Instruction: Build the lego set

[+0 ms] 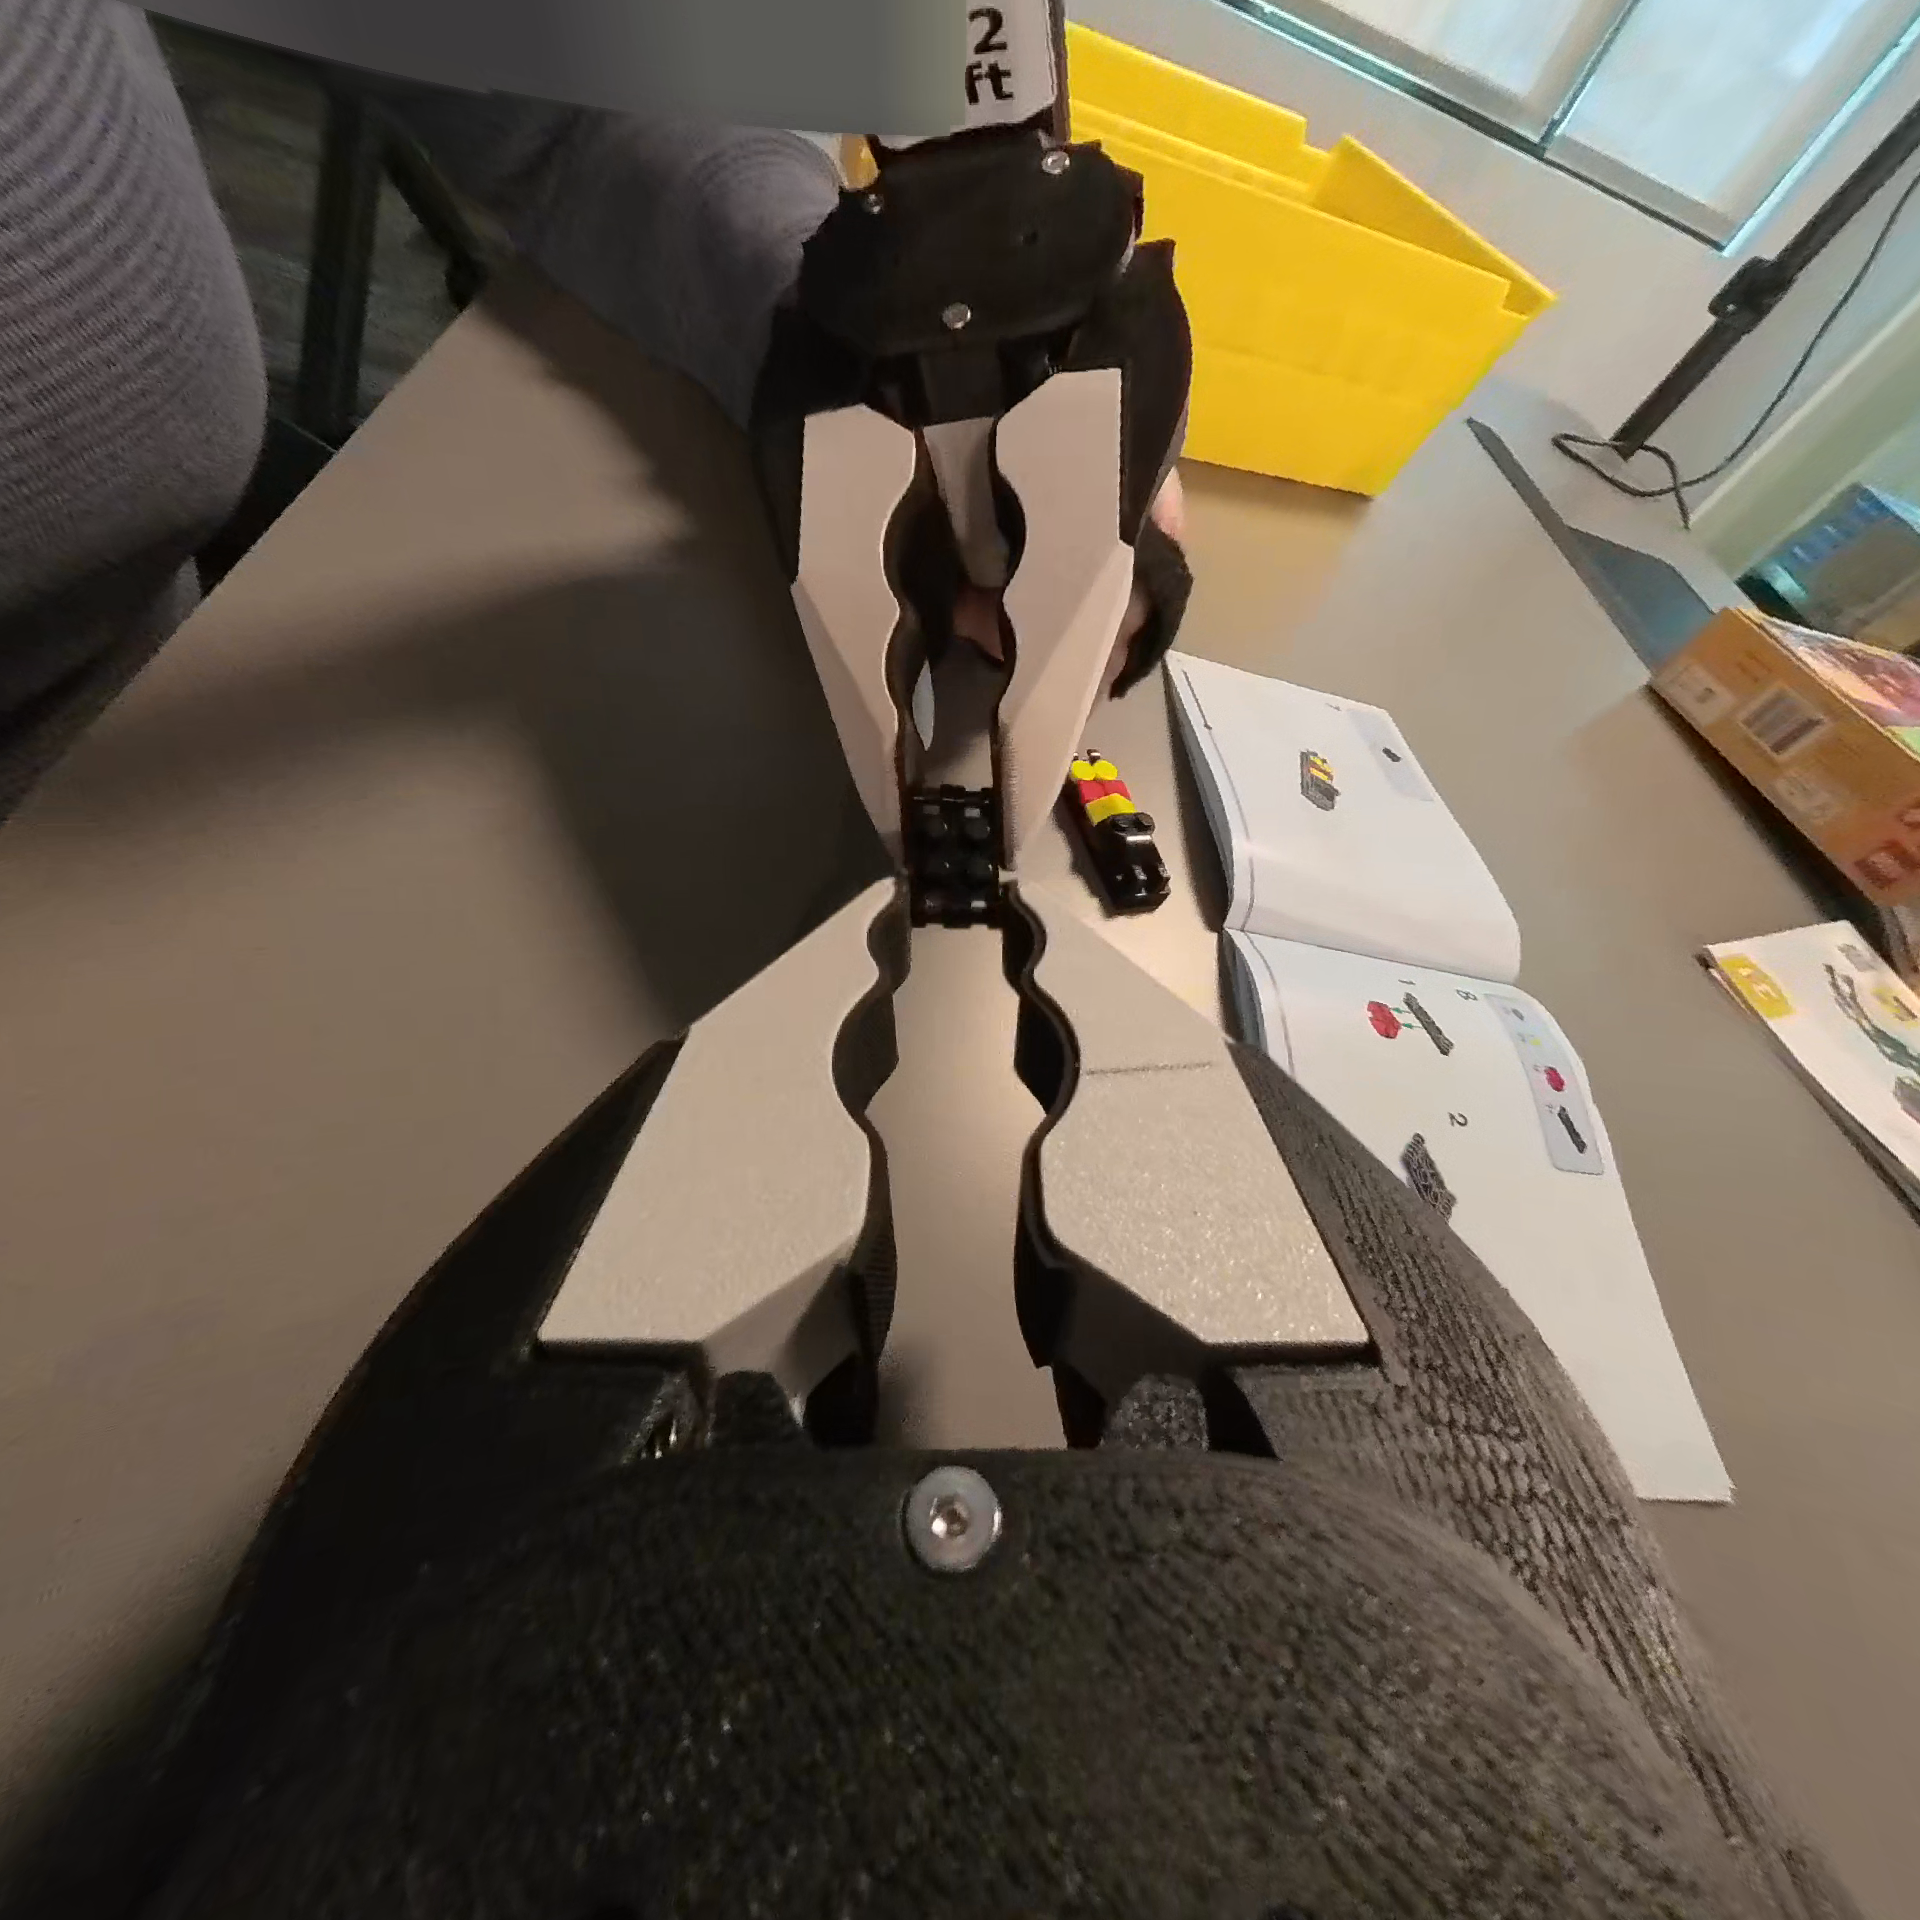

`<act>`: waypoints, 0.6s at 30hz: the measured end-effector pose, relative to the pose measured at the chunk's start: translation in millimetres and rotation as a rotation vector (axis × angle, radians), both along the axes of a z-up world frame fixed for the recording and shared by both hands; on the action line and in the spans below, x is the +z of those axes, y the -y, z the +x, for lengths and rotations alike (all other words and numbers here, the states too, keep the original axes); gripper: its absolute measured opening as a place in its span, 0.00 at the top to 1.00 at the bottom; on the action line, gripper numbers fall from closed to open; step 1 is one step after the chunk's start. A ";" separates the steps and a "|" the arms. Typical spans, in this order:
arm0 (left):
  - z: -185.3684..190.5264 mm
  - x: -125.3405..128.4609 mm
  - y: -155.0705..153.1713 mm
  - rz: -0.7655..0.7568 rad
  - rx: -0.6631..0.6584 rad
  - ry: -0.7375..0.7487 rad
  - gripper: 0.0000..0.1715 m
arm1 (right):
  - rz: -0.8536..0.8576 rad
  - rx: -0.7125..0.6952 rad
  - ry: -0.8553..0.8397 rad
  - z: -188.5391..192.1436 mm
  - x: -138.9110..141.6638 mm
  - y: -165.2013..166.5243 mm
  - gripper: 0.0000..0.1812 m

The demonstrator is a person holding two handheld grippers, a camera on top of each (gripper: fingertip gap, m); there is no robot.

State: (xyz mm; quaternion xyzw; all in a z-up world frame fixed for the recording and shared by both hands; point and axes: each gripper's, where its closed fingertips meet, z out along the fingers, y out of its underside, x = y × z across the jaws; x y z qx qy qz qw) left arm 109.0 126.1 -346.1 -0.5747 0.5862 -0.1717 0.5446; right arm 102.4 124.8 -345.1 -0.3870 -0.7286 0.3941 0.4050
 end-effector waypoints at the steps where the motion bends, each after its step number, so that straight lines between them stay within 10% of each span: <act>1: 0.0 -0.1 -0.4 0.002 0.004 0.000 0.91 | -0.003 -0.004 0.003 -0.2 -0.1 -0.7 0.92; 18: -30.5 31.9 -42.5 0.088 0.297 0.222 0.91 | -0.009 -0.162 0.333 20.2 -42.7 -32.0 0.90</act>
